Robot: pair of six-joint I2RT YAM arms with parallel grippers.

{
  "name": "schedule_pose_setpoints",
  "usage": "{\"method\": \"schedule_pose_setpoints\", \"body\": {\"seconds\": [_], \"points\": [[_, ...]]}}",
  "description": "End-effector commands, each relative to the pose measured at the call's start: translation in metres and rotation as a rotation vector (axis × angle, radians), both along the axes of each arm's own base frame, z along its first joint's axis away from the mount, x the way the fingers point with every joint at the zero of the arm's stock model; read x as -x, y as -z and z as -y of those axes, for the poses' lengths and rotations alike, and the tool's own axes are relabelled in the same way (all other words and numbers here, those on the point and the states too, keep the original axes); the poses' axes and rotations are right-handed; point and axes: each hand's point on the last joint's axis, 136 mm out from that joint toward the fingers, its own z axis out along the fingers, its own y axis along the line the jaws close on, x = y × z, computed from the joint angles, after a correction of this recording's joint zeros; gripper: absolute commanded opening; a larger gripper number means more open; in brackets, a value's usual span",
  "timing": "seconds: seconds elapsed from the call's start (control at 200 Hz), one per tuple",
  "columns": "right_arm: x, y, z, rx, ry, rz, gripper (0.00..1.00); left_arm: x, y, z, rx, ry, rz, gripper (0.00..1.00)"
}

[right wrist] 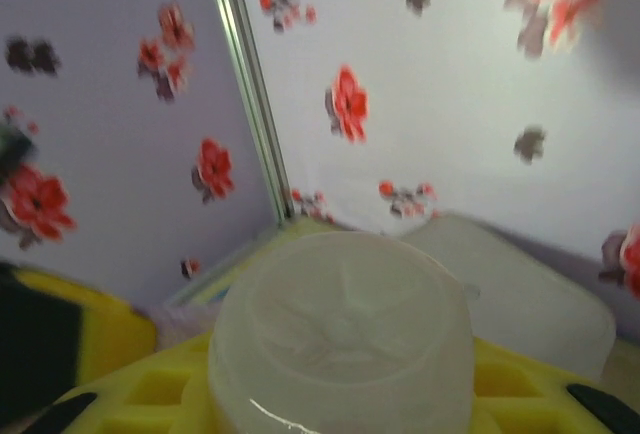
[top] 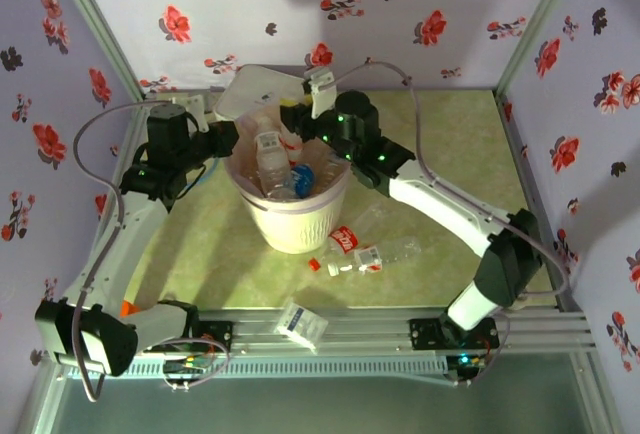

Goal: Put the plastic bottles in the bin

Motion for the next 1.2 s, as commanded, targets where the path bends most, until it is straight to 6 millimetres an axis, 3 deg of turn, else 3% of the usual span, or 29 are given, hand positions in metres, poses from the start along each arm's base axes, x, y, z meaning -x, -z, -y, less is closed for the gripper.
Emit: {"method": "schedule_pose_setpoints", "body": {"seconds": [0.0,0.1,0.21,0.315,0.43,0.53,0.605,0.735,0.925,1.05,1.195], "points": [[0.022,0.101,-0.019,0.144,-0.083,-0.264,0.28,-0.004,0.006,0.006,0.020,0.001,-0.034,0.00],[0.019,0.103,-0.015,0.150,-0.053,-0.277,0.30,-0.005,0.006,0.007,0.022,0.002,-0.036,0.00],[0.015,0.080,-0.008,0.180,-0.019,-0.261,0.40,-0.005,0.005,0.008,0.020,0.005,-0.033,0.00],[0.013,0.038,0.004,0.190,0.004,-0.219,0.70,-0.005,0.005,0.007,0.016,0.004,-0.034,0.00],[0.016,-0.009,0.022,0.198,0.038,-0.158,0.85,-0.003,0.007,0.007,0.013,0.006,-0.038,0.00],[0.019,-0.037,0.033,0.199,0.058,-0.121,0.88,-0.003,0.009,0.007,0.011,0.006,-0.040,0.00],[0.017,-0.048,0.037,0.192,0.080,-0.114,0.87,-0.004,0.009,0.008,0.013,0.008,-0.042,0.00],[0.005,-0.051,0.030,0.188,0.086,-0.132,0.78,-0.004,0.008,0.009,0.016,0.008,-0.039,0.00],[-0.015,-0.056,-0.011,0.171,0.019,-0.163,0.64,-0.005,0.010,0.009,0.017,0.006,-0.044,0.00],[-0.041,-0.022,-0.023,0.252,0.064,-0.198,0.54,-0.005,0.008,0.010,0.017,0.008,-0.043,0.00],[-0.039,0.025,-0.020,0.318,0.073,-0.278,0.48,-0.004,0.009,0.009,0.010,0.007,-0.046,0.00]]}}
